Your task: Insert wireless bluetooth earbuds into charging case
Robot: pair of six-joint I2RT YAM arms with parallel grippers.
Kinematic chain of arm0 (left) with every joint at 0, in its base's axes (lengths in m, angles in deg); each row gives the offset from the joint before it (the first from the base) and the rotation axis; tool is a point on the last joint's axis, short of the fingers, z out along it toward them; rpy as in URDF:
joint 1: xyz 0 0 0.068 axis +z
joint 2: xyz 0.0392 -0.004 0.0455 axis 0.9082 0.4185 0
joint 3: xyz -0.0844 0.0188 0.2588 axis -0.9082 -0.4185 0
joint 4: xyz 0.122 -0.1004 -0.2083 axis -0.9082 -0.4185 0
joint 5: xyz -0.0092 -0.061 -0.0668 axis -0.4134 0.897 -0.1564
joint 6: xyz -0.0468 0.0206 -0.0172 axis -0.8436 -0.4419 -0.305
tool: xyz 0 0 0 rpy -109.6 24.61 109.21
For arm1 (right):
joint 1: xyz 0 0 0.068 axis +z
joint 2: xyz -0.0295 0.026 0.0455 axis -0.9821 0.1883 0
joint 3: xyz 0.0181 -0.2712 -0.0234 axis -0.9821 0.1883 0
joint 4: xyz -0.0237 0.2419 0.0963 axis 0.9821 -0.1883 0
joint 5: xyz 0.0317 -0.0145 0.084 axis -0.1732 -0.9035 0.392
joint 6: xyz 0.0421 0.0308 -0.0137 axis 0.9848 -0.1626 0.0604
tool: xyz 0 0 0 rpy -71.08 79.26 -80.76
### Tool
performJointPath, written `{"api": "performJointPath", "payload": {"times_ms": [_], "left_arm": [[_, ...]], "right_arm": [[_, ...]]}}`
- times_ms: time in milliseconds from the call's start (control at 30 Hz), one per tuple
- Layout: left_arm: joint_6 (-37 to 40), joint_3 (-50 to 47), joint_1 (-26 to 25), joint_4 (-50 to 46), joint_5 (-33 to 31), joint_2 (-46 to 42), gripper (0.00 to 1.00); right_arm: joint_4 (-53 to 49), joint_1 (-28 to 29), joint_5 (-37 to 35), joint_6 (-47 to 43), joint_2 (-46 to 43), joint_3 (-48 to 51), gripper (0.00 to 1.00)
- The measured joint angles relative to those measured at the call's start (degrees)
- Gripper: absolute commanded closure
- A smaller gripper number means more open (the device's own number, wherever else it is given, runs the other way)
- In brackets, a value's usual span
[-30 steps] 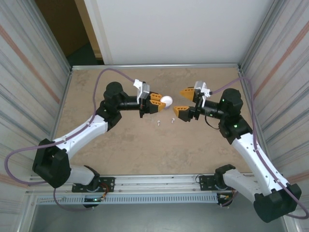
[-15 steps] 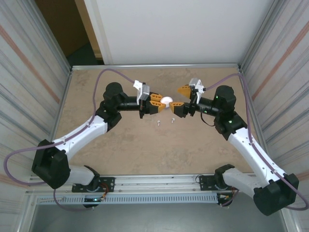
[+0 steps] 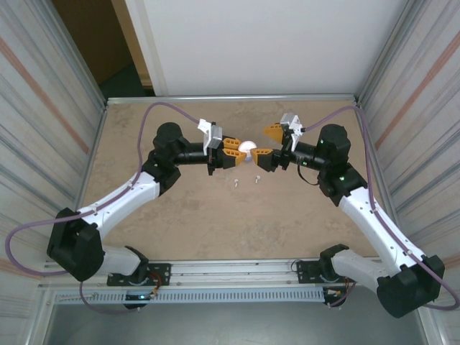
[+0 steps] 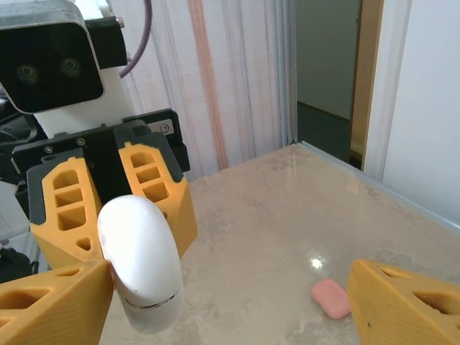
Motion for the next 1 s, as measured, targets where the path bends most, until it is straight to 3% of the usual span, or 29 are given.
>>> {"api": "performJointPath", "payload": {"times_ms": [700,833,1000], "left_arm": [[1.31,0.00,-0.44,-0.37,0.90,-0.02,1.00],[1.60,0.00,-0.44,-0.48,0.85,-0.07,1.00],[1.77,-0.07,-0.44,-0.46,0.52,-0.13,1.00]], "right_arm": [[-0.07,-0.42,-1.73,0.00,0.90,-2.75,0.13],[-0.20,-1.05,-1.55,0.00,-1.22,-2.51,0.09],[-1.09,-1.95,-1.31,0.02,-5.90,-1.33,0.11]]}}
